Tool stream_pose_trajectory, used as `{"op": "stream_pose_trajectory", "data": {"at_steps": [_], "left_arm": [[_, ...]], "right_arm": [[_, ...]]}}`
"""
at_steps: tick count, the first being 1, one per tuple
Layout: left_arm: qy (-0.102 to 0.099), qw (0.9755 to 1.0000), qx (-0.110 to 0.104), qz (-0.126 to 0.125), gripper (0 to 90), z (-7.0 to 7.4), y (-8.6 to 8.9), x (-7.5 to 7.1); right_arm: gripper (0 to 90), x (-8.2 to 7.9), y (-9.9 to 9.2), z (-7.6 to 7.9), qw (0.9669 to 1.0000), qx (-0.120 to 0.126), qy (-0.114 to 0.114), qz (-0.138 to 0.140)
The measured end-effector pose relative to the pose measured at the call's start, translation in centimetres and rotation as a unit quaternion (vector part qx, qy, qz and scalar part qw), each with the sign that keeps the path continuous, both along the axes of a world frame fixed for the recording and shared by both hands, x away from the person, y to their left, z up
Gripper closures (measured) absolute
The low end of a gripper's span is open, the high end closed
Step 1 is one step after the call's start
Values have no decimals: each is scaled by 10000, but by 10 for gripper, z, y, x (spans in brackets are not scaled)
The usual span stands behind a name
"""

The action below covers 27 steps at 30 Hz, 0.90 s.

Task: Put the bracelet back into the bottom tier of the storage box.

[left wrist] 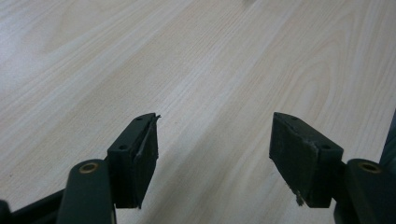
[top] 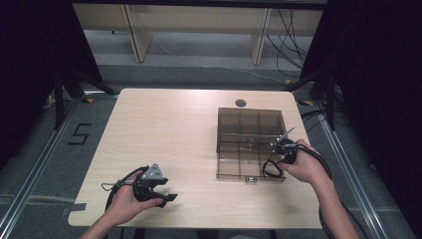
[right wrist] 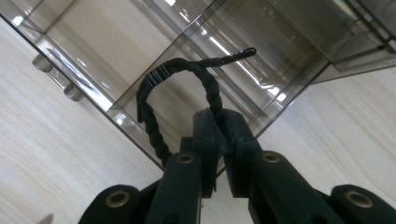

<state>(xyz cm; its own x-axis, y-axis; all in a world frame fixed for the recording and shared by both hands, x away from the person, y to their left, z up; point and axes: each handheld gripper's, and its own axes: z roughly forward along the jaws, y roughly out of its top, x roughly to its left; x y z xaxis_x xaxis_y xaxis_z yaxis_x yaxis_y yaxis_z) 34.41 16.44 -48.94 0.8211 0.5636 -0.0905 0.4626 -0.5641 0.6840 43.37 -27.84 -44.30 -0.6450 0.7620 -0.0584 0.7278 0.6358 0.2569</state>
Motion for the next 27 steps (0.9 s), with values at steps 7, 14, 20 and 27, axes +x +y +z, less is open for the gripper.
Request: {"op": "stream_pose_trajectory", "data": {"at_steps": [7,14,20,27], "left_arm": [[13,10000,-32,27,323,-1,-1,0],[9,10000,8,-3,323,0,0,0],[15,10000,12,4,323,0,-1,0],[16,10000,32,-16,324,0,0,0]], "right_arm": [[847,1,4,-5,9998,-69,-8,176],[848,1,5,-8,9997,-110,56,203],[847,2,7,-12,9996,-180,88,212],[847,3,8,-15,9993,-261,134,247]]}}
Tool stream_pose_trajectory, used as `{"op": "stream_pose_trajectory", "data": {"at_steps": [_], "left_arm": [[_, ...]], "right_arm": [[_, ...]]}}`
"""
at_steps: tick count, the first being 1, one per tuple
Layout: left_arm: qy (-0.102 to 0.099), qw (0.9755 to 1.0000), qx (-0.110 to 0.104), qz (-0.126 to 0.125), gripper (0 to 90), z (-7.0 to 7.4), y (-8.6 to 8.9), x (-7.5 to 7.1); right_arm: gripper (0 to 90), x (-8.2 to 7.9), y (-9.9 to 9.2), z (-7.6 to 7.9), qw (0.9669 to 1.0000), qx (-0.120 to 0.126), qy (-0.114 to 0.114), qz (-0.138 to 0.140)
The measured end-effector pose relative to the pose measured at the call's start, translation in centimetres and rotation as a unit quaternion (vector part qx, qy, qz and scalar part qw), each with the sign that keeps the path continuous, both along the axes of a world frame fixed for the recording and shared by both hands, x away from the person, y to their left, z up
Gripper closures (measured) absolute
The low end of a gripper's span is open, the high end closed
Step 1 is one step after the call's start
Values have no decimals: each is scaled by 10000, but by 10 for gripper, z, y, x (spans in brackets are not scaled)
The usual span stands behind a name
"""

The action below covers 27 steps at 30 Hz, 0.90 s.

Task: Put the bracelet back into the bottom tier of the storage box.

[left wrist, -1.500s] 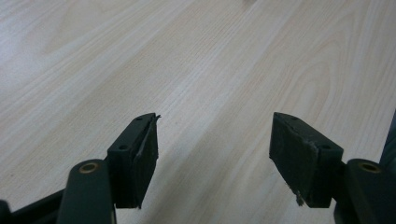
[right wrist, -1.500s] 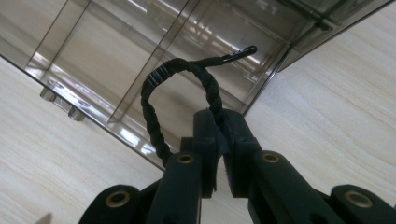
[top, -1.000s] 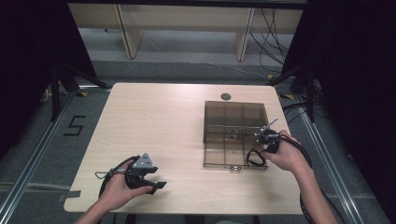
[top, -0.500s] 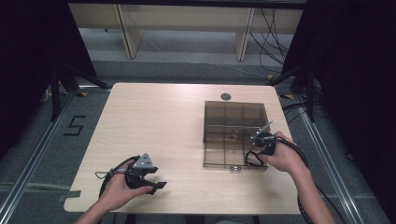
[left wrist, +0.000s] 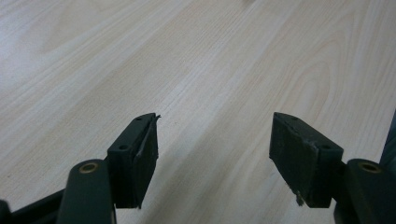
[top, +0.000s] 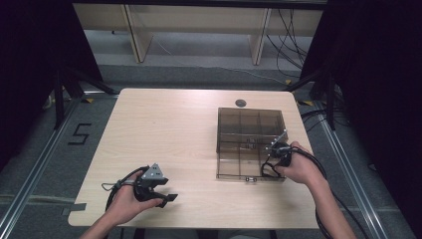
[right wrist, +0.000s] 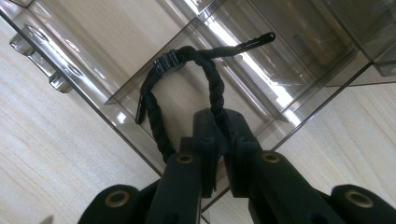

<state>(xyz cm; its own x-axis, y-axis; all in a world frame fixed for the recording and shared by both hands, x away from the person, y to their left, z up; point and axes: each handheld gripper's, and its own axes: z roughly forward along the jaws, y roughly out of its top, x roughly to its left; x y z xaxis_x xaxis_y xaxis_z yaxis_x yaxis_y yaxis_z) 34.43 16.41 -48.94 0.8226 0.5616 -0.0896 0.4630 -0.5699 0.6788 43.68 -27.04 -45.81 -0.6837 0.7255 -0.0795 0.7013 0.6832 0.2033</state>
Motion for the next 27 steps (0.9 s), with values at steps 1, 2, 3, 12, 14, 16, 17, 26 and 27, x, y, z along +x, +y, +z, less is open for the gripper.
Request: {"op": "stream_pose_trajectory", "data": {"at_steps": [1,2,3,12,14,16,17,26,27], "left_arm": [[-1,10000,-16,16,324,0,0,0],[-19,10000,-1,20,323,0,0,0],[-14,10000,-8,27,323,-1,0,0],[-18,10000,13,26,323,0,0,0],[1,10000,8,-7,324,0,0,0],[-13,10000,1,29,323,0,0,0],[-10,10000,11,9,323,0,0,0],[-19,10000,21,25,323,0,0,0],[-3,10000,-12,27,323,0,0,0]], "right_arm": [[847,0,0,0,10000,-4,14,-25],[847,0,1,-1,10000,-15,22,-39],[847,0,1,-1,10000,-38,7,-3],[771,0,0,5,9999,115,-62,-10],[745,-2,0,12,9997,205,-149,-71],[739,-1,-1,16,9991,287,-321,-8],[749,-2,-1,18,9987,328,-388,-14],[900,3,7,19,9926,631,-1013,-206],[900,5,8,17,9921,649,-1063,-166]]}}
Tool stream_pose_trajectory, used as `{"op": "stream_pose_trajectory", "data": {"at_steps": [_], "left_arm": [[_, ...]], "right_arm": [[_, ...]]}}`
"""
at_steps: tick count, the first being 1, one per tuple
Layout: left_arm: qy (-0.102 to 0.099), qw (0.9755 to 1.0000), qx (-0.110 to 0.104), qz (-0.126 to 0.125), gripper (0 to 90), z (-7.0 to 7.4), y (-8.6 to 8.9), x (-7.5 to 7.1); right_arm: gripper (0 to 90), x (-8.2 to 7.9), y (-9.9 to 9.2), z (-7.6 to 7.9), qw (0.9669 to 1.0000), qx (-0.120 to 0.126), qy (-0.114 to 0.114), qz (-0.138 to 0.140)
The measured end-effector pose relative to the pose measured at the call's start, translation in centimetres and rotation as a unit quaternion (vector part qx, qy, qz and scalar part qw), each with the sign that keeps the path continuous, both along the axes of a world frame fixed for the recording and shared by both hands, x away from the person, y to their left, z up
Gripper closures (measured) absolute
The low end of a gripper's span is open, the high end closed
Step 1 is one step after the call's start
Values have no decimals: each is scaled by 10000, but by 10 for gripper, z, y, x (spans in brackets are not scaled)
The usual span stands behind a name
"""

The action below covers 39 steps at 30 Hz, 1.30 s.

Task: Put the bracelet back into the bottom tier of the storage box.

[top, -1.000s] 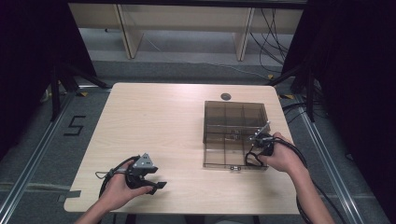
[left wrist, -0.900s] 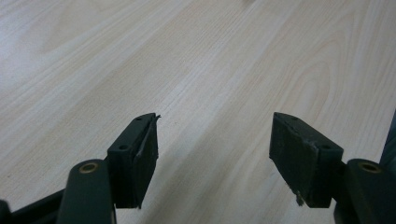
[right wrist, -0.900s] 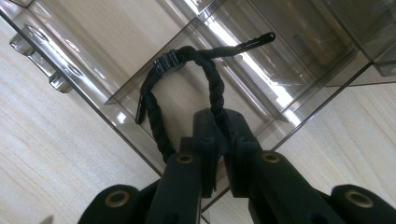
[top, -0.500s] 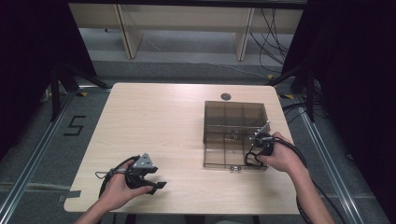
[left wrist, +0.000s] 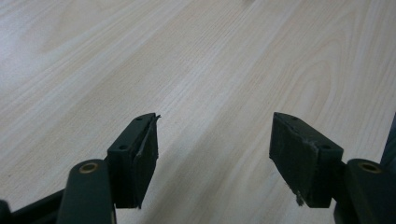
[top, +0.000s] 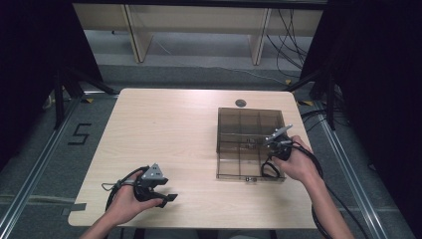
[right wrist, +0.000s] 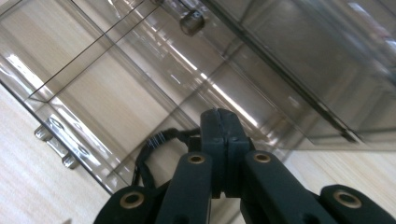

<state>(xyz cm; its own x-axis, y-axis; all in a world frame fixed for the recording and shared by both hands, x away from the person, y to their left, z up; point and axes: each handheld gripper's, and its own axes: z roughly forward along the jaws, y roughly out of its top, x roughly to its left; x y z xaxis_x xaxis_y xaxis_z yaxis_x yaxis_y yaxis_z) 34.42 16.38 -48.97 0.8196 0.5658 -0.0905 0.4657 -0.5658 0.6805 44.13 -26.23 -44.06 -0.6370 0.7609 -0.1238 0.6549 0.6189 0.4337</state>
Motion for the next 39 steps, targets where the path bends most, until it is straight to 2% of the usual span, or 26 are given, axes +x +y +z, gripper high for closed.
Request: {"op": "stream_pose_trajectory", "data": {"at_steps": [2,4,7,8,11,12,15,21,24,25,28,31,37,39], "left_arm": [[-22,10000,23,-3,323,0,1,0],[-29,10000,33,-19,323,0,1,1],[-19,10000,24,3,323,0,1,0],[-20,10000,27,-1,323,0,1,1],[-11,10000,-1,5,323,0,1,0],[-3,10000,-44,21,324,0,0,0],[-21,10000,19,-7,324,0,1,0],[-17,10000,-8,-9,323,0,1,0],[-10,10000,1,-6,324,1,1,0],[-12,10000,-4,-1,323,0,1,0],[-11,10000,-7,0,323,0,1,0],[-17,10000,-6,-21,324,0,1,0],[-24,10000,-9,-10,323,1,1,0],[-26,10000,4,-17,323,1,1,0]], "right_arm": [[900,2,3,-4,10000,7,10,0],[900,4,6,-6,9999,83,-120,18],[900,6,9,-10,9999,68,-96,31],[900,6,10,-11,10000,50,-35,31],[900,7,13,-16,10000,-15,-50,62],[900,8,14,-17,9999,-39,-122,100],[900,7,15,-17,9998,-60,-167,63],[900,9,12,-20,9993,-283,-226,33],[900,10,10,-20,9989,-408,-199,76],[900,8,10,-20,9989,-433,-165,-78],[900,9,7,-18,9989,-457,-89,-55],[900,7,5,-16,9987,-464,0,-213],[900,6,3,-15,9975,-658,129,-206],[900,4,3,-13,9975,-654,200,-180]]}}
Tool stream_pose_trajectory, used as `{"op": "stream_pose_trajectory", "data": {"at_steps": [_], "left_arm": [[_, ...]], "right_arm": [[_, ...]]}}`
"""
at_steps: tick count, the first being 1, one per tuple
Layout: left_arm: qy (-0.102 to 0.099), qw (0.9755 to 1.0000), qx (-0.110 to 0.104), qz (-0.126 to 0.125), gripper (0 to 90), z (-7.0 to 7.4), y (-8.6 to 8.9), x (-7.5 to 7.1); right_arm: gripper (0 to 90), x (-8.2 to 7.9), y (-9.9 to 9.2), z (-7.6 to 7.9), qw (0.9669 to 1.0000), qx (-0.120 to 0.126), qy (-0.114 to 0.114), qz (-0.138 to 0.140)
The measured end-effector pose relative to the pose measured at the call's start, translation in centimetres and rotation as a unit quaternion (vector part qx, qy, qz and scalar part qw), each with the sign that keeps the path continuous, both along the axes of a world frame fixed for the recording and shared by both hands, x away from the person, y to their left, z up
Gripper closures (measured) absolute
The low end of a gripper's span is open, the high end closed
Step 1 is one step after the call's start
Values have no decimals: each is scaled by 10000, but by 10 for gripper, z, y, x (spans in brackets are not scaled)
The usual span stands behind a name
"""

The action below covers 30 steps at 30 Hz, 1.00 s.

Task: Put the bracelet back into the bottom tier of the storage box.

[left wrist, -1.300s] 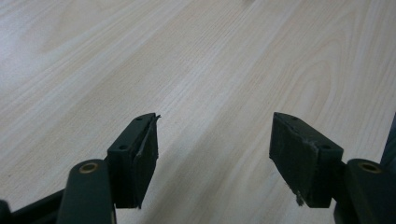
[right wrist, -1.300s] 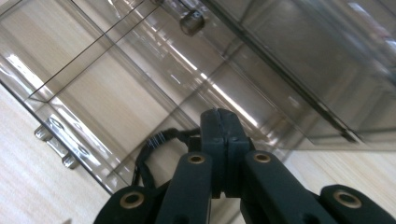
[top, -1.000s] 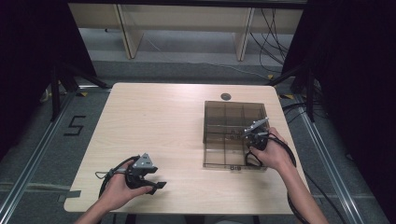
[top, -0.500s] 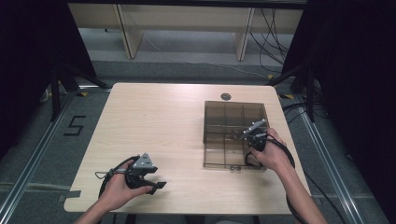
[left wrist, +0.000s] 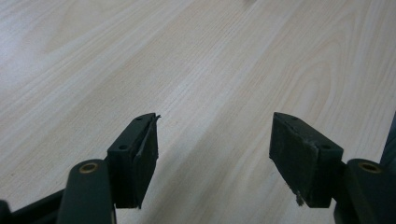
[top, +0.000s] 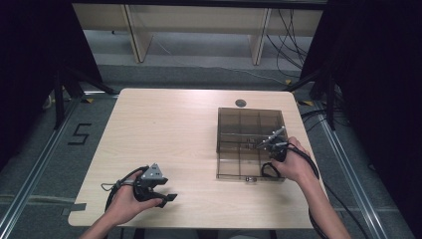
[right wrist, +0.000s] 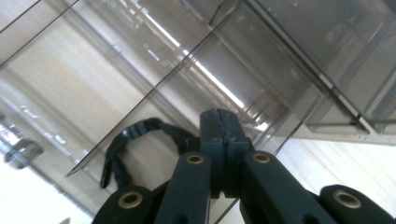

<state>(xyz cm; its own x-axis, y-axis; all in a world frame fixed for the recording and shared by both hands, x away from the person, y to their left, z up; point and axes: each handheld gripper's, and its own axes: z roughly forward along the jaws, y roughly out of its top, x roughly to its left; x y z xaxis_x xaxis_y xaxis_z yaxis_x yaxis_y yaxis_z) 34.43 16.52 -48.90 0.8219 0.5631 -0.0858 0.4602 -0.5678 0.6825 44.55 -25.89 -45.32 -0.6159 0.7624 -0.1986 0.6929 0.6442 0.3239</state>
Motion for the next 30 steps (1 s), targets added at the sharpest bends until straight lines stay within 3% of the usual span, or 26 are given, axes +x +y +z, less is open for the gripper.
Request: {"op": "stream_pose_trajectory", "data": {"at_steps": [9,17,23,30], "left_arm": [[-6,10000,-16,11,323,0,0,0],[0,10000,-15,11,323,0,0,0],[12,10000,-8,14,324,0,-1,0],[17,10000,-13,19,324,0,-1,0]], "right_arm": [[900,-3,0,-6,9995,-64,324,-11],[900,-3,1,-10,9988,-179,464,32],[900,-3,2,-11,9986,-242,473,83],[898,-4,0,-6,9985,-132,519,106]]}}
